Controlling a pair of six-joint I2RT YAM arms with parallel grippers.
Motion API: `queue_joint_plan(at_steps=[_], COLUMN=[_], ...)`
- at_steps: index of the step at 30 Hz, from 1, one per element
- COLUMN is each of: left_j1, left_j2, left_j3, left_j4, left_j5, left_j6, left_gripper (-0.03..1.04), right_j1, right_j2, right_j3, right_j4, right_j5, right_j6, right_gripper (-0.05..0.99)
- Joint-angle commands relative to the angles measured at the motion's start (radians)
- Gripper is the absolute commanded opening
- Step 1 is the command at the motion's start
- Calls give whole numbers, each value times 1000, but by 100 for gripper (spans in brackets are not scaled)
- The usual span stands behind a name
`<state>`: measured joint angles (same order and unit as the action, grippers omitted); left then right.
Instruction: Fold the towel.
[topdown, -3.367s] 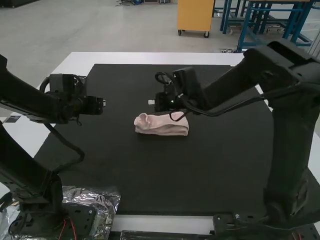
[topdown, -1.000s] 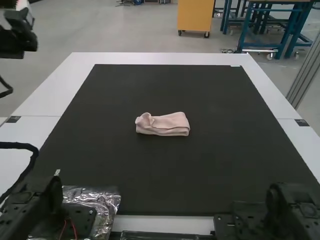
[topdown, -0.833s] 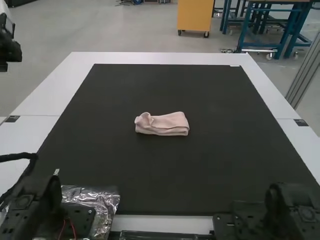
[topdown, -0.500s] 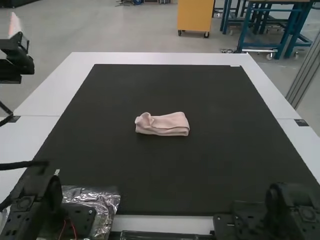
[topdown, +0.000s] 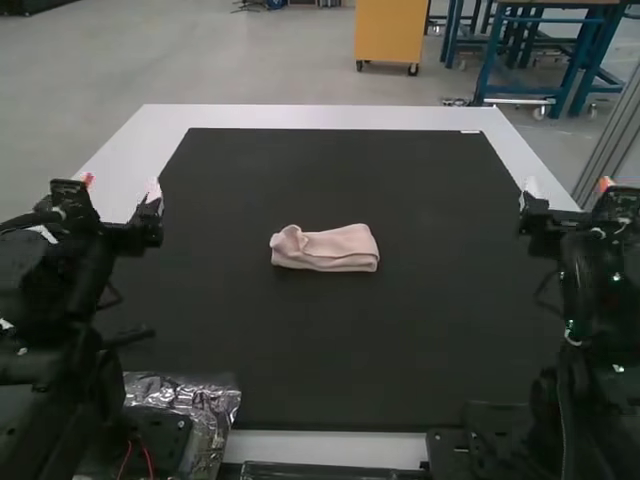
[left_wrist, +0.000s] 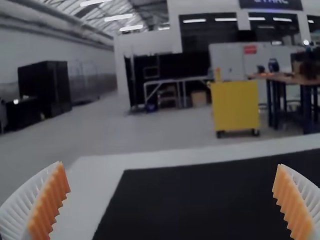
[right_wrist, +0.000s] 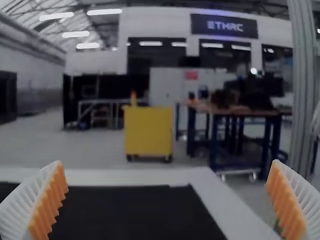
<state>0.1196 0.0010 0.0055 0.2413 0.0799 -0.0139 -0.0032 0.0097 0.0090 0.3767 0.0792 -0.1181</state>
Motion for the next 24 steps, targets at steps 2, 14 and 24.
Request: queue_joint_plan(at_steps=[2,14,24], left_j1=[5,15,14], left_j2=[-1,-1,-1], left_j3=[-6,-6,-6], left_j4=[-112,-250,-250], left_j5=[8,8,8], left_j6=[-24,-204,-204], left_gripper=[96,96,96], right_j1=[-12,-4,-4], right_j2=[-8,-10,-10], right_j3=[-9,-9,-9], right_j4=[-136,-383,-387], right_j5=[87,-105,-124], right_j6=[-55,-58,-58], right_gripper=[91,91,91])
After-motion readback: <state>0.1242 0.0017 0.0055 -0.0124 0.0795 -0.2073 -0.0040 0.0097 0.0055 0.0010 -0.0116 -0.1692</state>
